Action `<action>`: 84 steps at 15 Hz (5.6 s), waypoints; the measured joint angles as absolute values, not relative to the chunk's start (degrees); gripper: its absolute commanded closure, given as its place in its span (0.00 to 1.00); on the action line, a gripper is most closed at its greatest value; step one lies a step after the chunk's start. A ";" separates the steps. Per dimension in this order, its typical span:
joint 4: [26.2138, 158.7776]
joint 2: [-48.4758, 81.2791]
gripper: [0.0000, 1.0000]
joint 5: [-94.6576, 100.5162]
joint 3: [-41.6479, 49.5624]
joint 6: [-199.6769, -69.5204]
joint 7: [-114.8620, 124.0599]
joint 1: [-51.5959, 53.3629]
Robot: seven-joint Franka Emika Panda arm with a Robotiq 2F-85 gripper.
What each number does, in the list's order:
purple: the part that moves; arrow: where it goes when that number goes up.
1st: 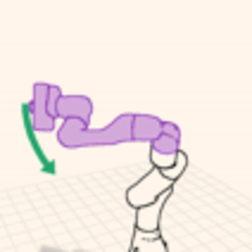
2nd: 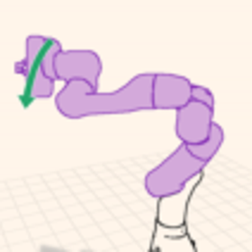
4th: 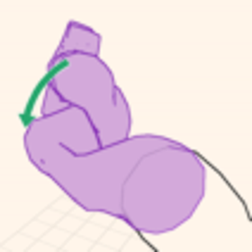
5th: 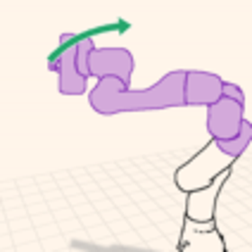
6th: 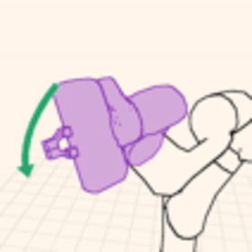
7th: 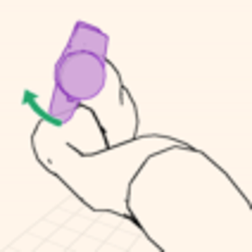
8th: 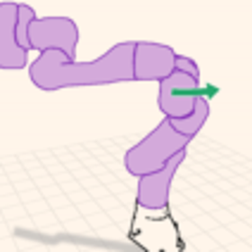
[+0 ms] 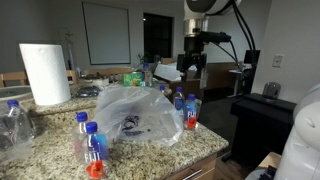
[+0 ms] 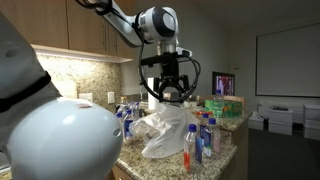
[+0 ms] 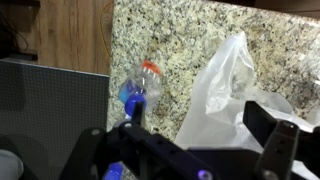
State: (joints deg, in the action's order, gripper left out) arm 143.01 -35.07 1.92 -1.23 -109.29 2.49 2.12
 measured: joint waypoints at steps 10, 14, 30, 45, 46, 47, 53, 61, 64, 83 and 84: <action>136.80 -26.51 0.00 -7.59 -8.64 -117.67 2.41 13.07; 130.81 -19.00 0.00 -13.48 -10.39 -117.67 -0.44 17.66; 122.55 -1.50 0.00 -7.93 -19.60 -120.96 -3.64 20.29; 112.52 6.04 0.00 -4.70 -21.45 -116.36 -4.66 21.57; 111.62 6.65 0.00 -3.82 -21.37 -114.98 -4.66 21.57; 110.91 7.30 0.00 -3.11 -21.28 -114.01 -4.66 21.56; 109.34 12.46 0.00 -1.86 -20.59 -112.95 -4.66 21.42; 108.73 13.34 0.00 -2.29 -18.77 -112.37 -4.67 20.24; 108.65 12.50 0.00 -3.82 -18.76 -111.73 -4.92 19.80; 108.80 11.59 0.88 -10.45 -19.12 -109.57 -9.84 19.67; 108.86 11.59 0.88 -10.45 -19.08 -109.53 -9.84 19.66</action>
State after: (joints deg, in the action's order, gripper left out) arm 108.86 11.59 -10.45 -19.08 -109.53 -9.84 19.66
